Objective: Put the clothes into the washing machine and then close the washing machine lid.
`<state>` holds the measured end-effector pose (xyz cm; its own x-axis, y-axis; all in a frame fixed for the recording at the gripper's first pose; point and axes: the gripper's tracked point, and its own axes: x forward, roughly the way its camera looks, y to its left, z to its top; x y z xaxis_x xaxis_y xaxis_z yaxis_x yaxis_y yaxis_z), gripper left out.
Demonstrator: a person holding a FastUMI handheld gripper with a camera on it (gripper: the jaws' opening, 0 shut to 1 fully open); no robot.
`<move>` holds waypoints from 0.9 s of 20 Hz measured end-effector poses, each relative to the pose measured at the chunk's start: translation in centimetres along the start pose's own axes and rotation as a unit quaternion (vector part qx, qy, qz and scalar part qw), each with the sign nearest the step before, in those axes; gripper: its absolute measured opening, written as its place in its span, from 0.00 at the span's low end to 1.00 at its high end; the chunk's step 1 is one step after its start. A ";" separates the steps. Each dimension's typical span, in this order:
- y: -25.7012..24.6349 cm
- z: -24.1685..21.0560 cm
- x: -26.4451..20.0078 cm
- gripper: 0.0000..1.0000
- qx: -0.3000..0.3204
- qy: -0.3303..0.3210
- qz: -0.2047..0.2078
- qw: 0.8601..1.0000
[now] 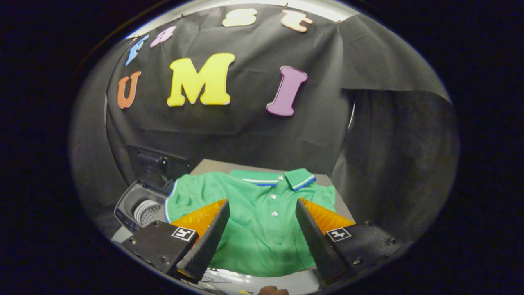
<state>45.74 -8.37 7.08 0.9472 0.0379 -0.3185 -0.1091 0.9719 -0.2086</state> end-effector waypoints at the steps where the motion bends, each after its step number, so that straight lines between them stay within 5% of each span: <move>1: -0.1 -0.4 0.7 1.00 -0.001 0.012 -0.001 1.000; 15: 0.4 -3.7 4.2 0.99 0.059 0.116 0.012 0.991; 18: 0.9 -3.5 4.0 0.45 0.042 0.108 0.007 0.993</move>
<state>48.39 -8.18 2.38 0.8582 0.0092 -0.5132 -0.0873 0.9879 -0.1283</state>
